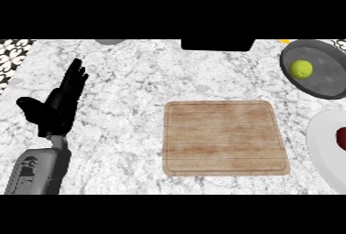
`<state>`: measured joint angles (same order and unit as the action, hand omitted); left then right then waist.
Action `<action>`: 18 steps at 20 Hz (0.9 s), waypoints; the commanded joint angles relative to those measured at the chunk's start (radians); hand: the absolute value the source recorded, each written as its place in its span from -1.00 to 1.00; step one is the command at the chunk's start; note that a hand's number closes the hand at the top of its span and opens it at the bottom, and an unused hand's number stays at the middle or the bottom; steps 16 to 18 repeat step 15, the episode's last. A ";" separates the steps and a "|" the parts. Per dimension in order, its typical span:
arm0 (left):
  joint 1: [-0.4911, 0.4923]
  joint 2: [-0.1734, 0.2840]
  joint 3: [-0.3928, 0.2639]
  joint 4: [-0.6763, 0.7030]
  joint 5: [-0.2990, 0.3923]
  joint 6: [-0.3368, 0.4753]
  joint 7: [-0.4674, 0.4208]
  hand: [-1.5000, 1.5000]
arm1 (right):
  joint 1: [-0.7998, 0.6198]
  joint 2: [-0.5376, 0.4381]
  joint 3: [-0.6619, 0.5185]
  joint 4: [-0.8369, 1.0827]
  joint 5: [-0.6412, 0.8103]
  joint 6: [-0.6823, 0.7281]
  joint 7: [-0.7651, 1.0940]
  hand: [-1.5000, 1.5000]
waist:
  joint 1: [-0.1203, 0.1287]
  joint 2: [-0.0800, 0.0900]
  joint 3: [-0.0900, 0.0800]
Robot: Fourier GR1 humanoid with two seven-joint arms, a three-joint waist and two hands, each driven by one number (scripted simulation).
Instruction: Pick the pear from the cutting board and place it in the pan
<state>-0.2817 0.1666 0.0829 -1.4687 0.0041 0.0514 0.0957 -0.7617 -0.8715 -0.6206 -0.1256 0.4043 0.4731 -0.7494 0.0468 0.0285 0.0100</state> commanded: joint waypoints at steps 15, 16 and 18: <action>0.047 0.016 0.034 0.010 0.015 -0.011 -0.037 0.00 | 0.225 -0.120 0.028 -0.104 -0.051 0.294 -0.161 -1.00 | -0.026 -0.016 -0.002; 0.047 0.016 0.034 0.010 0.015 -0.011 -0.037 0.00 | 0.225 -0.120 0.028 -0.104 -0.051 0.294 -0.161 -1.00 | -0.026 -0.016 -0.002; 0.047 0.016 0.034 0.010 0.015 -0.011 -0.037 0.00 | 0.225 -0.120 0.028 -0.104 -0.051 0.294 -0.161 -1.00 | -0.026 -0.016 -0.002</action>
